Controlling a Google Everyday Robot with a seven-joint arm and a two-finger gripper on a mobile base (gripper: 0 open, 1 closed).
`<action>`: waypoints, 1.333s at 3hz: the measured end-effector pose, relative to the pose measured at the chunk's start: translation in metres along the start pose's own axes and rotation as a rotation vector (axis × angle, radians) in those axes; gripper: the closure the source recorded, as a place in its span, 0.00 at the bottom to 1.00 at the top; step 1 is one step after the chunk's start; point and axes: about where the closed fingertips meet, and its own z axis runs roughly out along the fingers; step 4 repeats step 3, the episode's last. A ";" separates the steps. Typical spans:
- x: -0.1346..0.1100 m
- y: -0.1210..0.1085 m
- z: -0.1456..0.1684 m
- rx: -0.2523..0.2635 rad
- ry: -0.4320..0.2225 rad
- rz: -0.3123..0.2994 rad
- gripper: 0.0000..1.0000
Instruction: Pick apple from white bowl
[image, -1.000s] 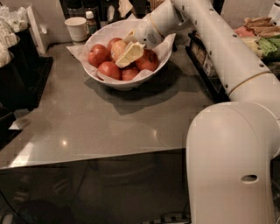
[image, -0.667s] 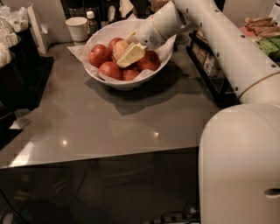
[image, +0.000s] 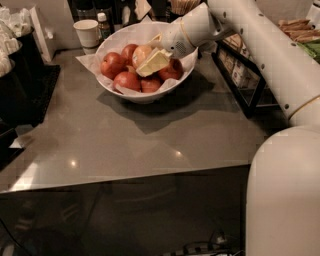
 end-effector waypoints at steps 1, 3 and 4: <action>-0.024 0.008 -0.027 0.005 -0.148 -0.049 1.00; -0.043 0.020 -0.061 0.027 -0.259 -0.080 1.00; -0.043 0.020 -0.061 0.027 -0.259 -0.080 1.00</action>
Offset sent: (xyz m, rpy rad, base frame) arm -0.0557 -0.0413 0.0994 0.3304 -0.1689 0.0767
